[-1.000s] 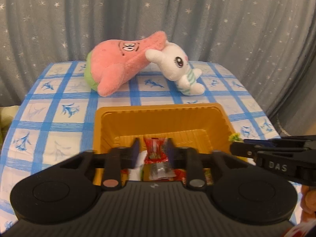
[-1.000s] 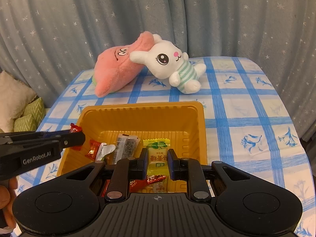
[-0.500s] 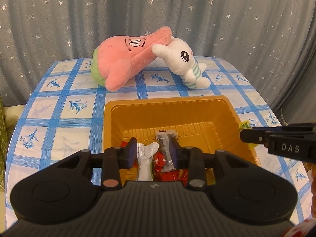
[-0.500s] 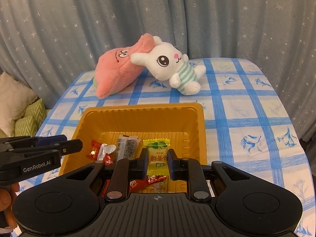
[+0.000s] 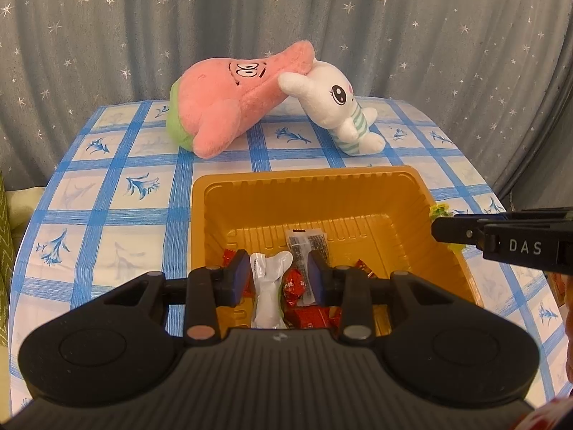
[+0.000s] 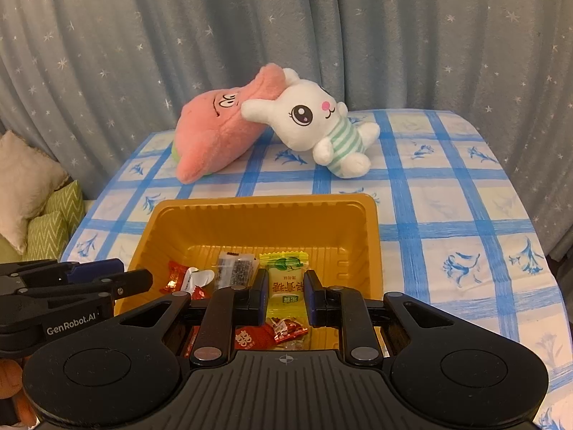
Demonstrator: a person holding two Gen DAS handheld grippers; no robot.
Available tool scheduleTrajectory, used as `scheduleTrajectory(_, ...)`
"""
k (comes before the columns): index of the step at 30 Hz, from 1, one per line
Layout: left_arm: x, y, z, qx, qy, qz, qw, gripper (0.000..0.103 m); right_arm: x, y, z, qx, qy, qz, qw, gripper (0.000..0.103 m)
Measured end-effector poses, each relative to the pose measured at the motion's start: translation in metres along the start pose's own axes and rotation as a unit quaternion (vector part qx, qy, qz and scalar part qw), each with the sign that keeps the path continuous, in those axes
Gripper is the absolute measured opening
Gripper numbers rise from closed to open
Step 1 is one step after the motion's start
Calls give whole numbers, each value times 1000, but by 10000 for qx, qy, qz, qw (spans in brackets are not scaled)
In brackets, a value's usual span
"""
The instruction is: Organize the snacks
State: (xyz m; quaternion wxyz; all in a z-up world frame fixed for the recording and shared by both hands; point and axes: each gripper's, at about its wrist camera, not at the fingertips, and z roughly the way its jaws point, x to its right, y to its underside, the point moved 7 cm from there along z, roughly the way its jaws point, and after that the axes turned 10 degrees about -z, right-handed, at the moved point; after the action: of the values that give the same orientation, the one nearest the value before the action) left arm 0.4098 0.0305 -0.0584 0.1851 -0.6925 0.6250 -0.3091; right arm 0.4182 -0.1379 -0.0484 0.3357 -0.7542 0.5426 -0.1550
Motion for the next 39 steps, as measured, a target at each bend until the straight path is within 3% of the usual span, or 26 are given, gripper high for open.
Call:
scheduleTrajectory(6, -2, 1, 1, -4, -3, -20, 10000, 33, -2, -4, 4, 64, -30, -15, 10000, 21)
scheduleTrajectory(9, -4, 1, 0, -9, -2, -20, 10000, 38, -2, -8, 5, 204, -225, 66, 9995, 22)
scheduleTrajectory(10, -5, 1, 0, -4, -10, -16, 10000, 41, -1, -8, 5, 224, -281, 131, 9993, 34)
scheduleTrajectory(11, -5, 2, -1, -1, -13, -20, 10000, 42, 1, -9, 4, 270, -290, 208, 9990, 54)
scheduleTrajectory(13, -7, 2, -1, -1, -27, -36, 10000, 46, 6, -10, -1, 411, -250, 363, 9982, 62)
scheduleTrajectory(17, -8, 4, -3, 10, -53, -36, 10000, 53, 13, -7, -6, 418, -162, 422, 9981, 62)
scheduleTrajectory(28, -5, 17, -28, 158, -100, -104, 9998, 90, 25, 14, -28, 267, -37, 484, 9985, 62)
scheduleTrajectory(36, 3, 34, -61, 246, -111, -164, 9995, 103, 21, 37, -59, 153, 10, 447, 9989, 62)
scheduleTrajectory(39, 5, 42, -76, 244, -125, -220, 9994, 103, 18, 45, -72, 123, 36, 426, 9990, 62)
